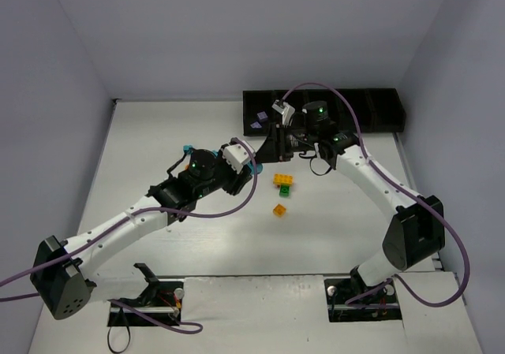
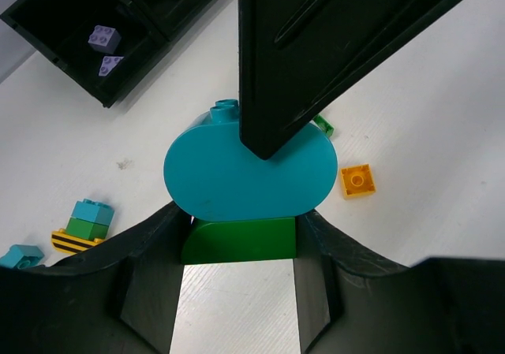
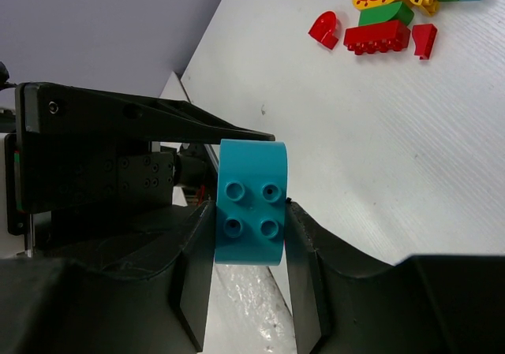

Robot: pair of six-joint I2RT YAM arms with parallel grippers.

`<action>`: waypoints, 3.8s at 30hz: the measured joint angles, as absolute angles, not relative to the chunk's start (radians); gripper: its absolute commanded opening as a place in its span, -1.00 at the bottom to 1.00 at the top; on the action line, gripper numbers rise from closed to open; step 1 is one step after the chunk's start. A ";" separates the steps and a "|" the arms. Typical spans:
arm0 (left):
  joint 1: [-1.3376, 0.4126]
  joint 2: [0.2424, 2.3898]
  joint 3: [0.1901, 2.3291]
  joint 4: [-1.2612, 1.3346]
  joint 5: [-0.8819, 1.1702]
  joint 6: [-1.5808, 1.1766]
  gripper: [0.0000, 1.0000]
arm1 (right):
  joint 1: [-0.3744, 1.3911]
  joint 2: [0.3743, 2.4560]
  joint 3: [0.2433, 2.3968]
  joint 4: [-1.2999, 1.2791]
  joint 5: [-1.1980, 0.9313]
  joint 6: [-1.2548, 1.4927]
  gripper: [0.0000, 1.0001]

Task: Sort the legos into containers by color

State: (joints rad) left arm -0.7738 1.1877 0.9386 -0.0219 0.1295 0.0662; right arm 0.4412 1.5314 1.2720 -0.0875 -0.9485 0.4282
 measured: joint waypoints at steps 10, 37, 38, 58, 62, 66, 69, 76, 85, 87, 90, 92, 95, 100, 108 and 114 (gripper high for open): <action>-0.775 1.174 0.911 0.001 0.133 0.045 -1.00 | 0.372 1.522 1.276 -0.094 -0.963 0.434 -1.00; -0.750 0.930 0.773 -0.029 0.115 -0.038 -1.00 | 0.260 2.154 1.871 -0.070 -0.096 0.270 -0.93; -0.750 0.923 0.772 -0.031 0.115 -0.038 -1.00 | 0.260 2.197 1.902 -0.072 -0.084 0.265 -0.75; -0.750 0.910 0.772 -0.077 0.168 0.059 -0.98 | 0.250 1.979 1.699 -0.101 -0.433 0.263 0.27; -0.748 0.940 0.772 -0.076 0.187 0.102 -0.98 | 0.278 1.759 1.590 -0.086 -0.688 0.296 0.43; -0.745 0.979 0.785 -0.076 0.208 0.134 -0.98 | 0.346 1.624 1.484 -0.079 -0.874 0.318 0.54; -0.745 0.996 0.799 -0.068 0.219 0.150 -0.98 | 0.408 1.598 1.428 -0.082 -0.951 0.326 0.54; -0.745 1.001 0.836 -0.048 0.231 0.166 -0.98 | 0.505 1.595 1.336 -0.118 -1.000 0.340 0.54; -0.745 1.031 0.852 -0.039 0.243 0.172 -0.98 | 0.549 1.550 1.305 -0.121 -0.999 0.341 0.47; -0.745 1.037 0.855 -0.038 0.246 0.172 -0.98 | 0.560 1.549 1.305 -0.121 -0.996 0.343 0.46; -0.745 1.041 0.859 -0.037 0.254 0.171 -0.98 | 0.580 1.549 1.304 -0.120 -0.985 0.344 0.45; -0.745 1.042 0.860 -0.036 0.263 0.171 -0.98 | 0.590 1.549 1.304 -0.119 -0.974 0.345 0.42; -0.745 1.045 0.860 -0.036 0.274 0.170 -0.98 | 0.602 1.549 1.303 -0.117 -0.956 0.348 0.16; -0.745 1.050 0.862 -0.032 0.281 0.167 -0.98 | 0.616 1.551 1.302 -0.122 -0.916 0.346 -0.27; -0.745 1.049 0.862 -0.031 0.262 0.167 -0.35 | 0.617 1.554 1.301 -0.123 -0.878 0.366 -1.00; -0.745 1.044 0.860 -0.004 0.206 0.145 0.67 | 0.598 1.561 1.301 -0.135 -0.832 0.354 -1.00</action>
